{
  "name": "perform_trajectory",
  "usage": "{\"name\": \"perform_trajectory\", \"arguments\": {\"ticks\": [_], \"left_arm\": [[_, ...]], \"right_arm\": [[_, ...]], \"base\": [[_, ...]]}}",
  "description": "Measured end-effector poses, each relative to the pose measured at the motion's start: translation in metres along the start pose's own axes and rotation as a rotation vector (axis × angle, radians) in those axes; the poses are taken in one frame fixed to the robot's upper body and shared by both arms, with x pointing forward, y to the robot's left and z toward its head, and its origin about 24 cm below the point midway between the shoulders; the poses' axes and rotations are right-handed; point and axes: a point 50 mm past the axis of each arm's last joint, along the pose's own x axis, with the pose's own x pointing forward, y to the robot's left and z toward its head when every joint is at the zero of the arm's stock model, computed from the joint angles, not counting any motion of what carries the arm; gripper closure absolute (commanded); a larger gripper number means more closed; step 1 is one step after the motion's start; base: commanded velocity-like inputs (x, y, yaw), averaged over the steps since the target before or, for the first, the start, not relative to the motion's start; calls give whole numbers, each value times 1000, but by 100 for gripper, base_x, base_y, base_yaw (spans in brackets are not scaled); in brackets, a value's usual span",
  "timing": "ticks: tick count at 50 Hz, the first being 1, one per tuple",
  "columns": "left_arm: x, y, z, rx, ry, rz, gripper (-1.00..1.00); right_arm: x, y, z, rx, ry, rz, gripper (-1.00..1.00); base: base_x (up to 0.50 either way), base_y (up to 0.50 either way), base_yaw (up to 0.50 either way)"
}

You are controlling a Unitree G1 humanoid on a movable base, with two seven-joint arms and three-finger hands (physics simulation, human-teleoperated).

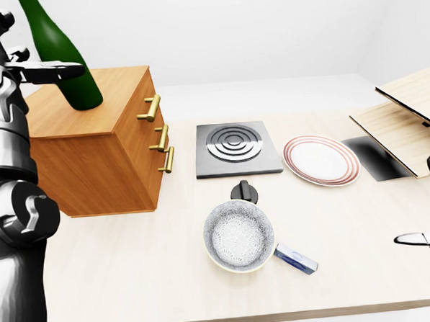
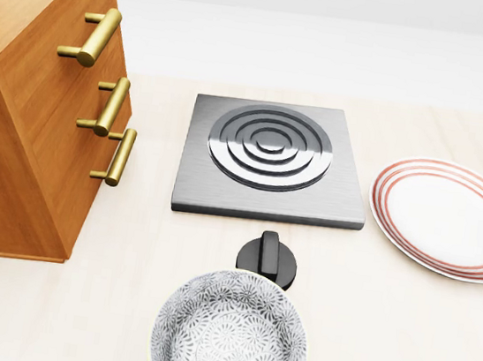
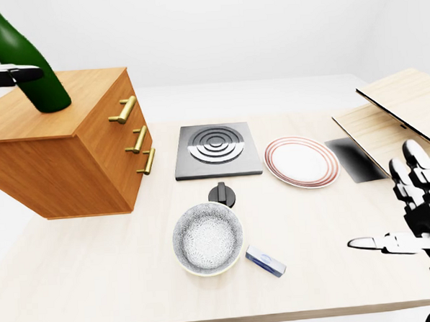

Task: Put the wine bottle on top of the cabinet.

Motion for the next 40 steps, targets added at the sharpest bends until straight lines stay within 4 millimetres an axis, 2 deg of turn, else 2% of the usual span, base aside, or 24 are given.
{"name": "perform_trajectory", "arguments": {"ticks": [6, 11, 20, 32, 40], "left_arm": [[0, 9, 6, -24, -16, 24, -75], [0, 17, 15, -50, -38, 46, -73], [-5, 37, 59, -69, -151, 78, -86], [-18, 53, 120, -101, -325, 109, -100], [-25, 52, 137, -125, -411, 113, -100]], "right_arm": [[2, 1, 2, -4, -8, 3, -100], [3, 2, 3, -6, -13, 5, -100], [8, 3, 14, -34, -57, 12, -100], [13, 7, 48, -111, -191, 30, -100], [14, 14, 78, -180, -312, 48, -100]], "base": [[0, 0, 0], [0, 0, 0], [0, 0, 0], [0, 0, 0], [0, 0, 0]]}}
